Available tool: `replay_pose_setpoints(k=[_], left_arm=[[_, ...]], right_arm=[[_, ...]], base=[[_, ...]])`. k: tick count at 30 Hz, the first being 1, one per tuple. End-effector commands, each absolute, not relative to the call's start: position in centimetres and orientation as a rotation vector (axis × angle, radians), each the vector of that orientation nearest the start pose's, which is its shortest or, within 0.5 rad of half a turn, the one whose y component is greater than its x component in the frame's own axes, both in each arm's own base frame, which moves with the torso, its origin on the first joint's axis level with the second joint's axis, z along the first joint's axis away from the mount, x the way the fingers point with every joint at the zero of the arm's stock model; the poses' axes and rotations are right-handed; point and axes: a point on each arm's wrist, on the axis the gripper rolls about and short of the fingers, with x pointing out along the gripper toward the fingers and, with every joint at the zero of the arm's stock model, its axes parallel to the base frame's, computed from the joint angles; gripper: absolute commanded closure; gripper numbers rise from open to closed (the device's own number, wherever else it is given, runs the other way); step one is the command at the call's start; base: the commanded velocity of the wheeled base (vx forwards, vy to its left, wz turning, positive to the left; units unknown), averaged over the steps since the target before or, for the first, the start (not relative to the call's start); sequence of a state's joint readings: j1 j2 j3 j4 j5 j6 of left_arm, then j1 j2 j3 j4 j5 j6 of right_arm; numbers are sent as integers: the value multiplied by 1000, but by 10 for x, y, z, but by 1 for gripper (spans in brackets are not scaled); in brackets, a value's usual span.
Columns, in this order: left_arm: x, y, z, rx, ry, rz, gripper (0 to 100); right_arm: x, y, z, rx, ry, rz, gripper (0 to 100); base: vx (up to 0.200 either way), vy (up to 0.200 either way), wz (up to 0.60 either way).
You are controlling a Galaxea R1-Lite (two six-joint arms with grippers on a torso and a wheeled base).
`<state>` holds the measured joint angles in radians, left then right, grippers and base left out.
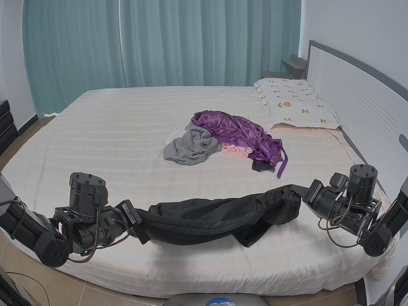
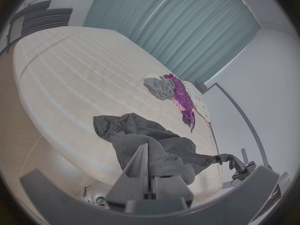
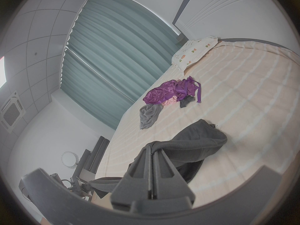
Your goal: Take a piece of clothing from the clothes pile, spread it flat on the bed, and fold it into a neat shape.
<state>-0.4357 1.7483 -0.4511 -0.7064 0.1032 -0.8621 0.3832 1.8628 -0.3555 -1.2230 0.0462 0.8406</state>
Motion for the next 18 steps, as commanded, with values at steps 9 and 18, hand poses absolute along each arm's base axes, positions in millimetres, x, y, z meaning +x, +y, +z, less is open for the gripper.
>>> replay_pose_setpoints(k=[9,18], left_arm=[[238,-108,96,-737,646,-48,100],[238,-108,97,-737,644,-52,100]], right_arm=[[251,102,90,775,439,285,100],[251,102,92,776,431,287,100]], base=[[0,0,0],[0,200,0]])
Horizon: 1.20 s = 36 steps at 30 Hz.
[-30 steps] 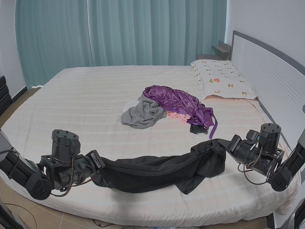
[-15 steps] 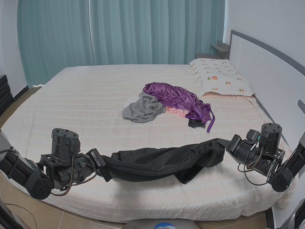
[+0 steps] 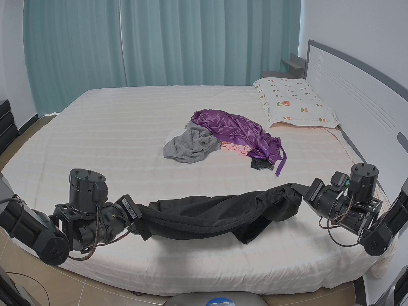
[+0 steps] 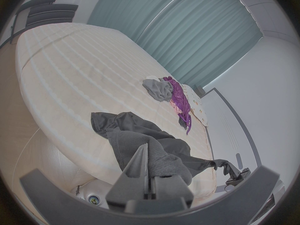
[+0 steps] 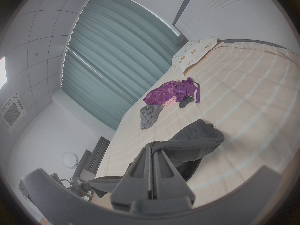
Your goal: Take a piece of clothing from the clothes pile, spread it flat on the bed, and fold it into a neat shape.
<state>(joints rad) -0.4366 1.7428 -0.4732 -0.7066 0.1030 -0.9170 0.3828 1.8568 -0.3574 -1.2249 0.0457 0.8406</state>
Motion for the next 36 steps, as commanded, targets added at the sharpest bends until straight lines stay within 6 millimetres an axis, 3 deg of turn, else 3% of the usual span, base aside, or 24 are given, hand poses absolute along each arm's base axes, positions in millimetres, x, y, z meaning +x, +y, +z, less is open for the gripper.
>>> replay_pose_setpoints(k=[1,36], left_arm=[[238,-108,98,-738,641,-53,100],[236,-107,102,-740,628,-57,100]], right_arm=[[251,102,92,777,430,288,100],[254,100,96,807,392,290,100]], base=[[0,200,0],[0,200,0]])
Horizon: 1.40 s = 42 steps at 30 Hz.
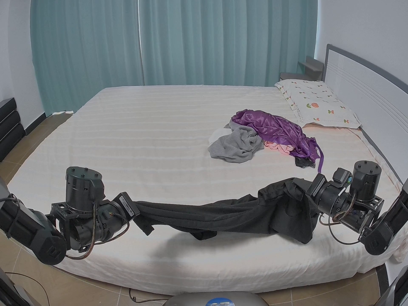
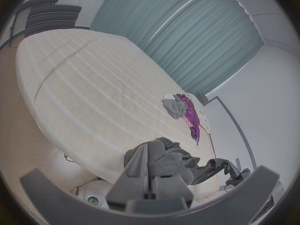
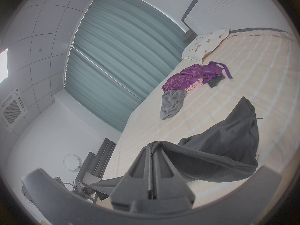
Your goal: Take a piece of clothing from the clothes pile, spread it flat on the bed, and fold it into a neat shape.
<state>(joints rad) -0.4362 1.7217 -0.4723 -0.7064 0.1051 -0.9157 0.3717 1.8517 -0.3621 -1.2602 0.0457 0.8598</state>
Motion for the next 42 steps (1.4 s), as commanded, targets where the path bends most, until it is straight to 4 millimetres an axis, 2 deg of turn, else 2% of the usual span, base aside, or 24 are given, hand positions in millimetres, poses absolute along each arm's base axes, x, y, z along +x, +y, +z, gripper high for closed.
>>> replay_pose_setpoints(k=[1,42], left_arm=[[236,-107,102,-740,628,-57,100],[236,-107,104,-740,616,-59,100]], right_arm=[[254,100,96,807,392,290,100],[255,96,99,818,359,288,100]], base=[[0,200,0],[0,200,0]])
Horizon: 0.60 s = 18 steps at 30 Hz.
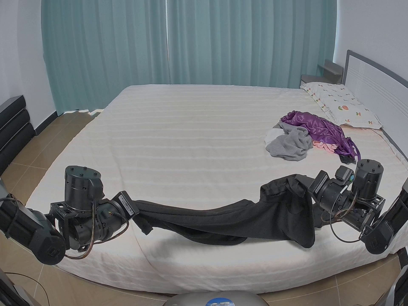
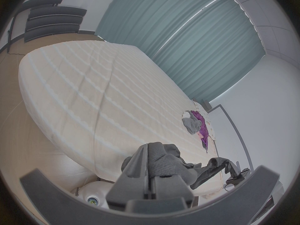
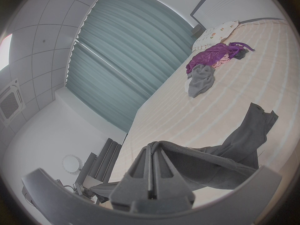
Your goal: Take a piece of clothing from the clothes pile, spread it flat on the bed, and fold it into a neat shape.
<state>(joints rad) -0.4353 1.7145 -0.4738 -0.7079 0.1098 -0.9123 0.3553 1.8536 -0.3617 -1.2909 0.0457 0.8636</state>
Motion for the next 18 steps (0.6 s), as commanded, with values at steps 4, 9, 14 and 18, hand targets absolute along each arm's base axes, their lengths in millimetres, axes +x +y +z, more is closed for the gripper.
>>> replay_pose_setpoints(k=[4,9,14,18], left_arm=[[237,-107,106,-743,607,-59,100],[228,-104,117,-760,577,-81,100],[221,-105,120,-758,576,-101,100],[214,-103,120,-760,581,-104,100]], right_arm=[[254,95,100,816,357,288,100],[247,93,105,817,338,281,100],[237,88,104,814,351,272,100],[221,83,107,813,353,269,100]], base=[[0,150,0],[0,0,0],[0,0,0],[0,0,0]])
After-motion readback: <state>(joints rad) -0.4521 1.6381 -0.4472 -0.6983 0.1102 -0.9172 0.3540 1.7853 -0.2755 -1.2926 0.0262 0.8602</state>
